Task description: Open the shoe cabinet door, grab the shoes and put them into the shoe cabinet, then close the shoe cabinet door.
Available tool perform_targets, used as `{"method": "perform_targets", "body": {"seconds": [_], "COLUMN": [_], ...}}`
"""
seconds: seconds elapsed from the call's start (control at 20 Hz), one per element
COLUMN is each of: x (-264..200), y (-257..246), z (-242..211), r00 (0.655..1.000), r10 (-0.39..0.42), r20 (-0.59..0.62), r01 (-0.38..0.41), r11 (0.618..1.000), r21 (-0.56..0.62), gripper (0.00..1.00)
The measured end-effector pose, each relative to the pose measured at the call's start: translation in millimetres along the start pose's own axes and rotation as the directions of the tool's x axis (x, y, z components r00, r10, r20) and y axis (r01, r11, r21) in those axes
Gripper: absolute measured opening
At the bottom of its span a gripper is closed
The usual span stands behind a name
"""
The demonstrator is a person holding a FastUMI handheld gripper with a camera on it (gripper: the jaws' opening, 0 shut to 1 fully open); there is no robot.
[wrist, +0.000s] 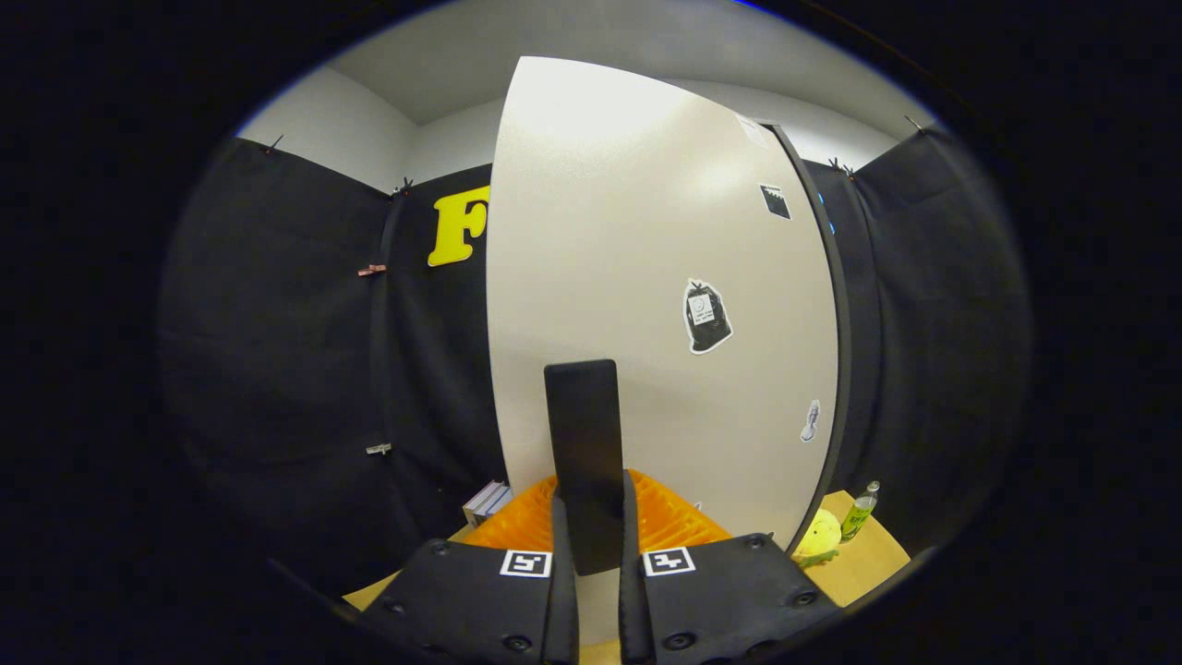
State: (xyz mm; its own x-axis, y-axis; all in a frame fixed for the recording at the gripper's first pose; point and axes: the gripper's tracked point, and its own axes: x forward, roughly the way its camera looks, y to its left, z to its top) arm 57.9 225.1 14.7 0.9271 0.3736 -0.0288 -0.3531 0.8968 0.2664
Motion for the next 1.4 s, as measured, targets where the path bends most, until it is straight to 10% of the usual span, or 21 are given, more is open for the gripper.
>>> {"method": "perform_targets", "body": {"seconds": [1.4], "x": [-114], "y": [-167], "z": [20], "r00": [0.973], "r10": [-0.233], "r20": [-0.010], "r01": [0.233], "r11": [0.973], "r21": [0.004], "gripper": [0.14]}}
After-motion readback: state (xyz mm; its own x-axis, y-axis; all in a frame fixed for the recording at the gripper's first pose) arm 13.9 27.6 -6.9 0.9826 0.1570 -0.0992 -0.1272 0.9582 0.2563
